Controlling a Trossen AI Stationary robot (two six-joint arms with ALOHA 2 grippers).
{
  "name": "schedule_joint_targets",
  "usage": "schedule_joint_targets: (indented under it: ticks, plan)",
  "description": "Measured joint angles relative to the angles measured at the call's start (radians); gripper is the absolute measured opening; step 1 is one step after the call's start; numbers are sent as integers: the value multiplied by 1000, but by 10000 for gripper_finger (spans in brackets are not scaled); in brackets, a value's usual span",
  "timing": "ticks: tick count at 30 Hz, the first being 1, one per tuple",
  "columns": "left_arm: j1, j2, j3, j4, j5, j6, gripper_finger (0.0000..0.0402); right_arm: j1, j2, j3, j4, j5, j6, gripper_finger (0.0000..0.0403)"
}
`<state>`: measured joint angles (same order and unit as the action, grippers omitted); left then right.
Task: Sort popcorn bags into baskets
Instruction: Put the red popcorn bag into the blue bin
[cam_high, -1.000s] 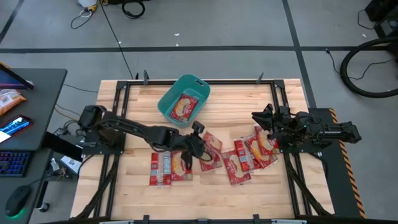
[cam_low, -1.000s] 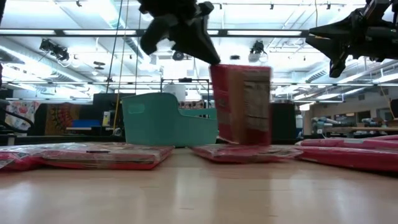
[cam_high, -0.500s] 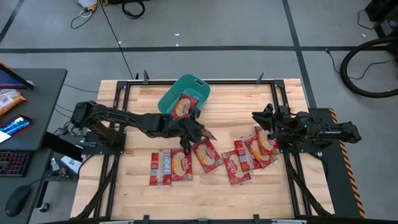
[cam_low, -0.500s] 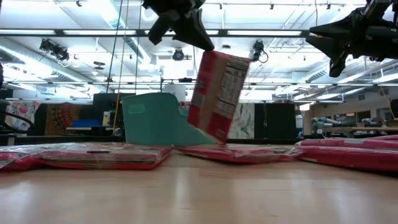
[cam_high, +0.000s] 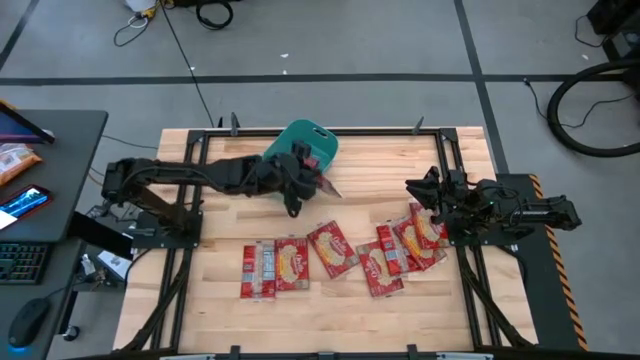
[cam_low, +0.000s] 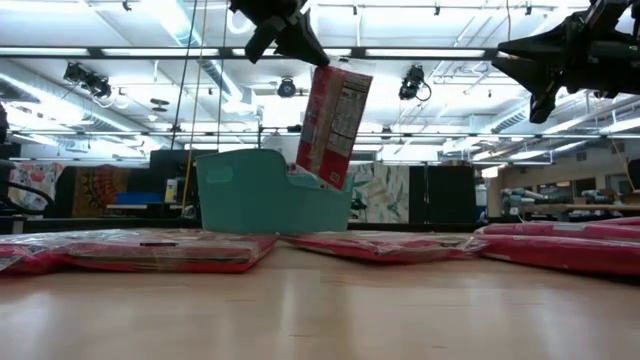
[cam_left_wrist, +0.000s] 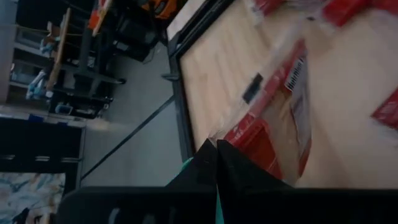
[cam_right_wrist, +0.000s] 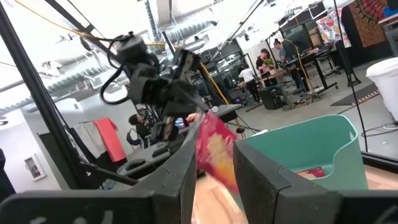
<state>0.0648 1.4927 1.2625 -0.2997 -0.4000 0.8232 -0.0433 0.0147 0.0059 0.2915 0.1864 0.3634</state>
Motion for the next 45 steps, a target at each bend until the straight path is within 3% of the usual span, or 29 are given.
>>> schedule_joint_targets:
  ticks: [17,32,45]
  plan:
    - [298,-4,0,62,192,130,0,0,0,0,0,3,0,112]
    - [484,38,1,71,379,48,0,0,0,0,0,3,0,112]
    - [429,45,1,-315,371,-1,0,0,0,0,6,3,0,112]
